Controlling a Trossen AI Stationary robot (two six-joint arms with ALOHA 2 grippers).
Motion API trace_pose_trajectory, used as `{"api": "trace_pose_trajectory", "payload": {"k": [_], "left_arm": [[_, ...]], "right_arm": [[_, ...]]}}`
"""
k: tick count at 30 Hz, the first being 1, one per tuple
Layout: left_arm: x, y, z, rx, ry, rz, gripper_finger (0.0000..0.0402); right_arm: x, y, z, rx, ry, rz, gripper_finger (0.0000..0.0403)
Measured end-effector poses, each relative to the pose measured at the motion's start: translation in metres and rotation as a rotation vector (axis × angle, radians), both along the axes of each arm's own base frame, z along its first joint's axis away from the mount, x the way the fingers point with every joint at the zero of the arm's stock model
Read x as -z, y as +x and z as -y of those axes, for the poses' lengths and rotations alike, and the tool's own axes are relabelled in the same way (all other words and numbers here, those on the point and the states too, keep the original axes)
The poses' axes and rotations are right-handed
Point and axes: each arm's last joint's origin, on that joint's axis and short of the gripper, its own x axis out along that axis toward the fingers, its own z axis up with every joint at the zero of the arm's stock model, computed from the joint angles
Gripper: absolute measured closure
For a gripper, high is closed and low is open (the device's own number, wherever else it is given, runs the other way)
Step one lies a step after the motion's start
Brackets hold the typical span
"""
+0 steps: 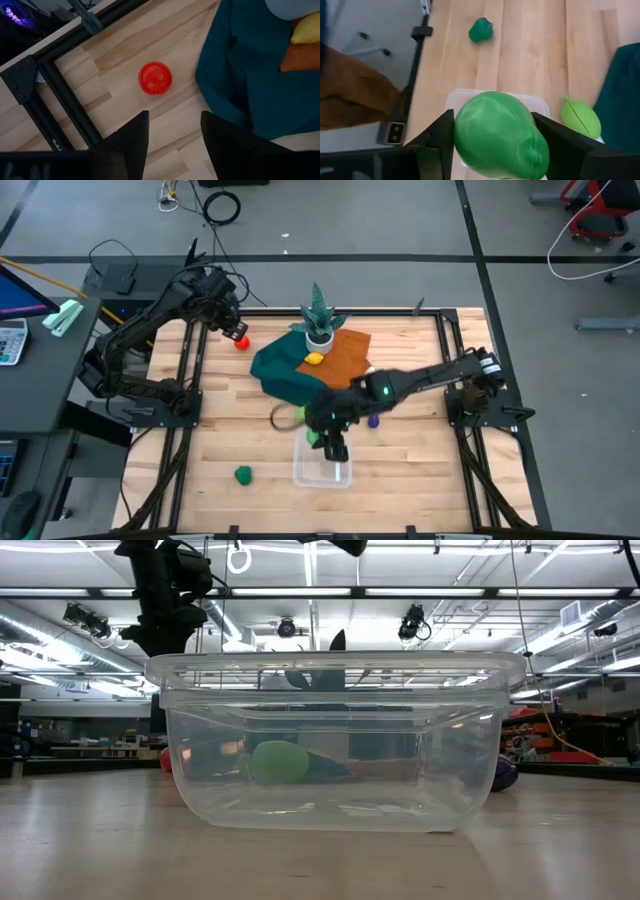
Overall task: Pick and placing Produce into tupperware
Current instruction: Put the green pear into the transparent bin
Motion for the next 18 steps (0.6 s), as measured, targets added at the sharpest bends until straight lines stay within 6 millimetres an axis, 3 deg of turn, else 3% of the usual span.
{"api": "trace_pose_trajectory", "payload": {"k": [7, 11, 18], "left_arm": [[0.000, 0.000, 0.000, 0.005, 0.001, -0.001, 0.0216], [0.000, 0.000, 0.000, 0.005, 0.001, -0.002, 0.0214], [0.000, 0.000, 0.000, 0.008, 0.001, -0.003, 0.0216]], "right_arm": [[0.026, 0.005, -0.041, 0.098, -0.126, -0.011, 0.0224], [0.051, 0.011, -0.059, 0.145, -0.188, -0.041, 0.0224], [0.088, 0.023, -0.069, 0.234, -0.280, -0.082, 0.0224]]}}
